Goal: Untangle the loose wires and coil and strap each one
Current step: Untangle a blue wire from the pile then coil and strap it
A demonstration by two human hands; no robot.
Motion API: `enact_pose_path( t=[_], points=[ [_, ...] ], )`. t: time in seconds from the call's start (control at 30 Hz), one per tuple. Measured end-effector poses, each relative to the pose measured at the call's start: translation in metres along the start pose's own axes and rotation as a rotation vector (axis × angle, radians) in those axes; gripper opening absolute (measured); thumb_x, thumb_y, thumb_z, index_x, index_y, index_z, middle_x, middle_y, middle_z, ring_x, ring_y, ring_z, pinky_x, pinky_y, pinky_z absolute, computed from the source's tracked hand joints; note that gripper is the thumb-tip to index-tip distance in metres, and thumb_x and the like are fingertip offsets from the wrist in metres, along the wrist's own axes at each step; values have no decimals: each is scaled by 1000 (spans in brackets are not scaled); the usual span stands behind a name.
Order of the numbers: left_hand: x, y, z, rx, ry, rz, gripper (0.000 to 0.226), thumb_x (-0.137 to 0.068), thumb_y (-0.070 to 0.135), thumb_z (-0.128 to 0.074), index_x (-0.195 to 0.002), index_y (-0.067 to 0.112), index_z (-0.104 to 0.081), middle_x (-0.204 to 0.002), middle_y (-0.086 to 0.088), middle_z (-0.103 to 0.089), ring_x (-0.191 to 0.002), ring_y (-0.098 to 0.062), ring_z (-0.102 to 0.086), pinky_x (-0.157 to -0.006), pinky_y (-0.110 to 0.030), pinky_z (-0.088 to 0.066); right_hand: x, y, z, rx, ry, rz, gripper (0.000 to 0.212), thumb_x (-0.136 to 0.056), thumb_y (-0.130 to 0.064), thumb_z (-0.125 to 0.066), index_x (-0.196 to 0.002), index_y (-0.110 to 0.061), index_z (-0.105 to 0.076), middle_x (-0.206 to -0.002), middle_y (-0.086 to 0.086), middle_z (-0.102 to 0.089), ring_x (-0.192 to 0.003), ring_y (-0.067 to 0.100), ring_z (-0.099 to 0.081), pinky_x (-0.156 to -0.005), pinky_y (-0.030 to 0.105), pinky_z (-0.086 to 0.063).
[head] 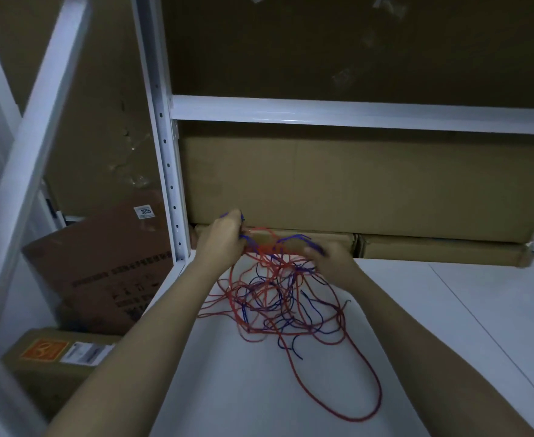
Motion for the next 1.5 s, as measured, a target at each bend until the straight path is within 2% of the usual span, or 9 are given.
enact_pose_path(
  t=[0.13, 0.33, 0.47, 0.67, 0.97, 1.1, 1.2, 1.33, 1.5],
  points=[
    [8, -26, -1, -154, -26, 119, 23, -92, 15, -58, -90, 8, -36, -84, -15, -51, -74, -33, -48, -56, -36, -32, 12, 64, 23, 399, 224, -179, 20, -97, -9, -47, -105, 0, -63, -102, 25, -62, -90, 40, -57, -65, 32, -34],
    [6, -14, -6, -13, -116, 71, 23, -92, 18, -61, -96, 4, -42, -84, -14, -51, -77, -32, -51, -60, -36, -36, 12, 28, 16, 261, -67, 21, 71, -80, 3, -54, -143, -27, -39, -143, 11, -33, -120, 32, -46, -84, 36, -45],
    [2, 0, -5, 15, -83, 32, 13, -91, 4, -52, -91, 8, -40, -86, -15, -54, -73, -29, -47, -60, -35, -34, 10, -24, 1, 330, 164, 231, 60, -84, -26, -55, -143, -26, -41, -141, 10, -37, -127, 31, -33, -96, 36, -33],
    [1, 3, 0, 113, -22, 23, 12, -89, 2, -51, -88, 6, -40, -78, -11, -48, -67, -27, -40, -54, -33, -26, 11, -44, -28, 261, -146, 392, 28, -89, -36, -65, -100, -11, -68, -91, 3, -63, -89, 24, -57, -79, 41, -48],
    [-32, 16, 65, 116, 412, -21, 22, -88, 6, -61, -87, 13, -40, -83, -3, -53, -73, -26, -48, -60, -32, -32, -20, -68, 48, 173, 549, 518, 13, -85, 2, -64, -96, 0, -70, -90, 1, -47, -80, 11, -47, -73, -3, -27],
    [-54, 33, 89, 151, 500, -119, 22, -87, 7, -59, -86, 13, -38, -80, -2, -53, -71, -24, -47, -57, -32, -31, -37, -96, 76, -58, 744, 537, 13, -83, 3, -62, -92, -4, -69, -92, 5, -54, -76, 5, -51, -73, 7, -39],
    [-64, 38, 93, 250, 458, -127, 25, -87, 11, -63, -83, 13, -39, -73, 3, -51, -65, -18, -48, -53, -24, -32, -46, -102, 79, -244, 428, 380, 24, -87, 4, -59, -104, -13, -59, -98, -1, -57, -83, 5, -56, -81, 29, -46],
    [-55, 27, 67, 206, 165, -77, 31, -86, 23, -70, -82, 12, -41, -76, -1, -52, -74, -28, -54, -65, -35, -46, -37, -72, 63, 181, -30, 81, 74, -86, -10, -68, -149, -21, -30, -153, 11, -26, -139, 28, -30, -113, 38, -30],
    [-49, 21, 45, 118, 45, -69, 29, -86, 19, -68, -80, 13, -40, -77, -8, -54, -79, -36, -57, -66, -40, -47, -6, -91, 27, -190, -93, 261, 32, -78, -42, -59, -110, -40, -57, -119, -18, -56, -114, -1, -50, -95, 18, -40]
  ],
)
Point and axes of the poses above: each hand's wrist, its own x-axis away from the middle knuckle, its own z-axis out of the back of the hand, y = z × x, the point moved 1 cm from there along -x, towards the middle knuckle
